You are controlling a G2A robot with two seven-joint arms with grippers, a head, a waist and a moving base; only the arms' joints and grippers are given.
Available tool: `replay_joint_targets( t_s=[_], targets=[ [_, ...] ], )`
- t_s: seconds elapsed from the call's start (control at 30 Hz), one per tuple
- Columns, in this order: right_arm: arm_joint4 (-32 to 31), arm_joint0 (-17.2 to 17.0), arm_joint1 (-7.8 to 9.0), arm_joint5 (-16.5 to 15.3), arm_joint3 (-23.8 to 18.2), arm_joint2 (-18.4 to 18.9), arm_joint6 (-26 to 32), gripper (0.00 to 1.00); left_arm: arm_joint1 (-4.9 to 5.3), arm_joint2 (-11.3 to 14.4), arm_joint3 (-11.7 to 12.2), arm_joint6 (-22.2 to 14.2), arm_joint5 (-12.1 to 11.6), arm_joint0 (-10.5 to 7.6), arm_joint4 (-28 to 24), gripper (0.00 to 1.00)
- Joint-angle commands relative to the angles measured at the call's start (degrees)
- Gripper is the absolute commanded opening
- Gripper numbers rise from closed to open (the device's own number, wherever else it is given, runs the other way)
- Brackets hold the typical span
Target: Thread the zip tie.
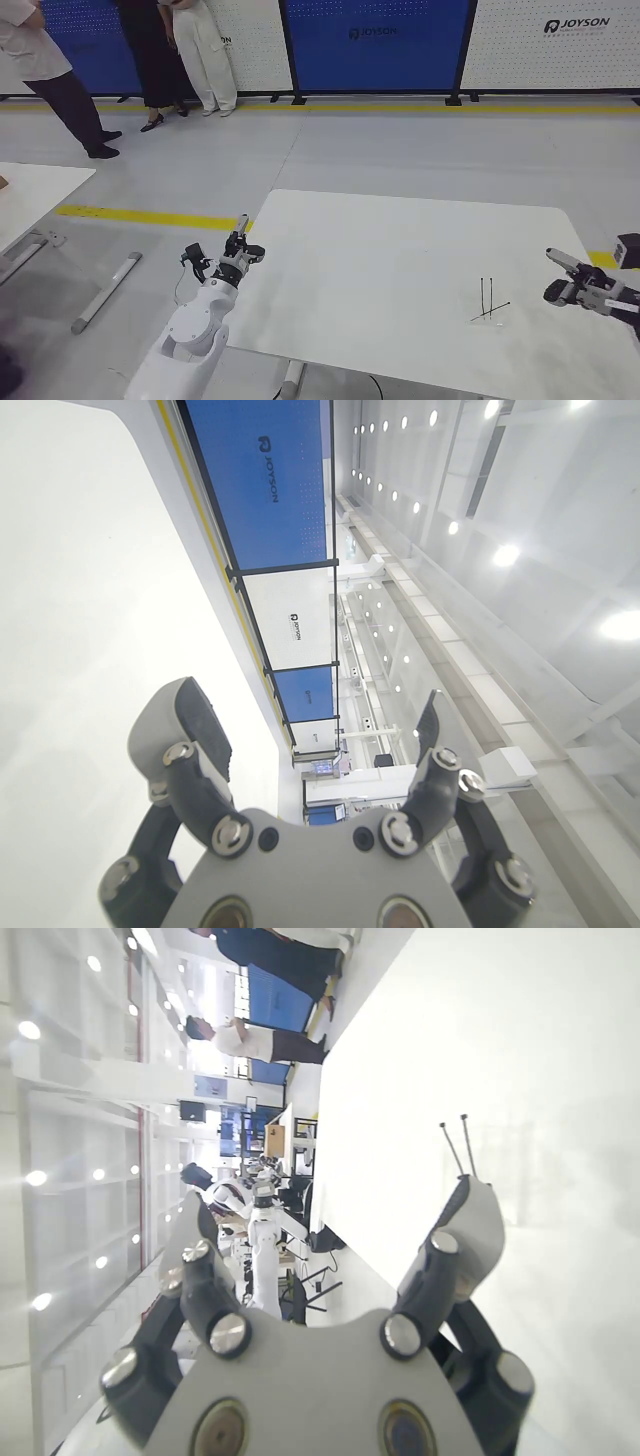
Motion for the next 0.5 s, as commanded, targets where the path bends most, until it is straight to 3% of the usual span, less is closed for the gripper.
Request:
replay_joint_targets(
  t_s=[0.0, 0.07, 0.47],
  targets=[
    [-3.03, 1.88, 0.35, 0.33, 2.71, -2.05, 2.22, 1.0, 0.0, 0.0, 0.0, 0.0, 0.0, 0.0, 0.0, 1.0],
    [-3.9, 3.38, 0.49, 0.2, 5.13, -3.61, 2.82, 1.0, 0.0, 0.0, 0.0, 0.0, 0.0, 0.0, 0.0, 1.0],
    [-3.9, 3.38, 0.49, 0.2, 5.13, -3.61, 2.82, 1.0, 0.0, 0.0, 0.0, 0.0, 0.0, 0.0, 0.0, 1.0]
  ],
)
